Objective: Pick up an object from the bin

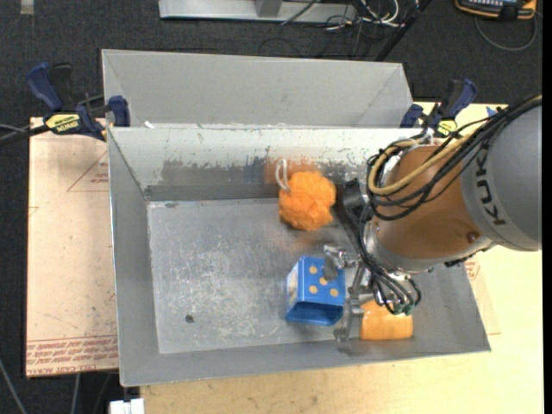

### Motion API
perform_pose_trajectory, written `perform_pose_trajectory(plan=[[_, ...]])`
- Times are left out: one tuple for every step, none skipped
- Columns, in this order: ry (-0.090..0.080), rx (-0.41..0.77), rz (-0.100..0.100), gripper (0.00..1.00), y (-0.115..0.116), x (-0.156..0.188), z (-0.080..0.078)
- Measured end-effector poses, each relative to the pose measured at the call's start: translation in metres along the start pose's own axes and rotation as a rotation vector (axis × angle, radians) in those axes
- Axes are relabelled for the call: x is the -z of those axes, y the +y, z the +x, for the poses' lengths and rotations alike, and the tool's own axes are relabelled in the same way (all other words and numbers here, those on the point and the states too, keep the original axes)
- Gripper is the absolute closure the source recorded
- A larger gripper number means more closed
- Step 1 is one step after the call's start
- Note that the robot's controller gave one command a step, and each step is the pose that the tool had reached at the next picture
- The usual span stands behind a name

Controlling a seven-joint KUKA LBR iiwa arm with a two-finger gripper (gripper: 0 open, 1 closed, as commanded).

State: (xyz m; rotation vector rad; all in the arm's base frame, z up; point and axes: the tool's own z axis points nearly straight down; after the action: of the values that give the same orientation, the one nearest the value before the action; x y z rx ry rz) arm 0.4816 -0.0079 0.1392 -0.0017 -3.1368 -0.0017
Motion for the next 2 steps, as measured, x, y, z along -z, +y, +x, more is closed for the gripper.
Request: perform_pose_trajectory(plan=[[-0.005, 0.001, 0.000, 0.00, 0.000, 0.004, -0.001], [-0.078, -0.062, 0.001, 0.00, 0.015, -0.039, -0.025]])
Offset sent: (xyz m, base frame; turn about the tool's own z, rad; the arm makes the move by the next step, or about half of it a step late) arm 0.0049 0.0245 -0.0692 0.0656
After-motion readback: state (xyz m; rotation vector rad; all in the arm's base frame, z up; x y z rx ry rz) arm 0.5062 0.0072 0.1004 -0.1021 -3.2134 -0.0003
